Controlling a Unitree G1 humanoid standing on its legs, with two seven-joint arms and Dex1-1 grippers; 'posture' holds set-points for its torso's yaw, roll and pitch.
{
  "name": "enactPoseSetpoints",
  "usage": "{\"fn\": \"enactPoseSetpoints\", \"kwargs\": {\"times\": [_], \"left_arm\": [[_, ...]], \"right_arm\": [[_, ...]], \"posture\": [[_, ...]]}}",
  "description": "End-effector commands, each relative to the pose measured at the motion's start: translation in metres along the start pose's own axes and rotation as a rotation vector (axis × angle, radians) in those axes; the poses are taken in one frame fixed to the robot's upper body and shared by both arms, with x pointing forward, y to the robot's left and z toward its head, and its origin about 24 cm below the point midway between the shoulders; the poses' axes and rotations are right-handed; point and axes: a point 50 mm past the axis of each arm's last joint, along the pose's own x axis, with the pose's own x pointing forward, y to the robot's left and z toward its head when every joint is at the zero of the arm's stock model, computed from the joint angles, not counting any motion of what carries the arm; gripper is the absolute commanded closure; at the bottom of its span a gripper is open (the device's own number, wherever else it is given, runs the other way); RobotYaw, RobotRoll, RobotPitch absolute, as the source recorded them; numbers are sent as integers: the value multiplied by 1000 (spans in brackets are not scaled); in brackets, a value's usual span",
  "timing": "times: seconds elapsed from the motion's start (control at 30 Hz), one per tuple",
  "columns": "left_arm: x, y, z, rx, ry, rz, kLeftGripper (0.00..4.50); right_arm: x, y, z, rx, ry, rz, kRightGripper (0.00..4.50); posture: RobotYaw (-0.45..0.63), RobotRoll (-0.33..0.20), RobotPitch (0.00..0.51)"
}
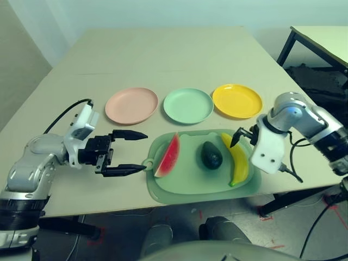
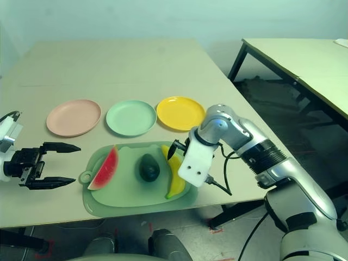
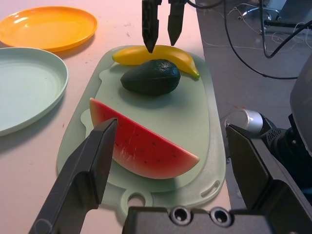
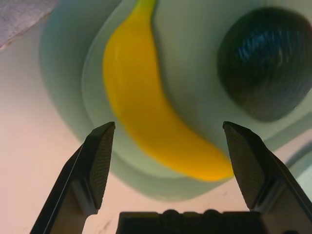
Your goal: Place the fruits into color-matched plates.
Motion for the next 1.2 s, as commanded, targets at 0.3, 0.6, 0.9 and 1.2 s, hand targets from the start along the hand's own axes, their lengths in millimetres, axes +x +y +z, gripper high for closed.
{"fn": "enactPoseSetpoints", "kwargs": {"times": [0.3, 0.6, 0.9, 1.2], "left_arm": [[-2, -3, 1, 42, 39, -11, 0], [1, -1, -7, 46, 44, -14, 0], [2, 2, -9, 55, 42, -12, 0], [-2, 14, 1, 58, 18, 95, 0]], "right_arm": [[7, 47, -9, 173, 61, 242, 1780], [-11, 43, -20, 262, 78, 167, 2853], [-58, 15, -65, 431, 248, -14, 2853], [-81, -7, -112, 634, 553, -284, 2853]], "posture": [[8, 0, 57], [-11, 0, 51], [-20, 0, 39], [2, 0, 43]]}}
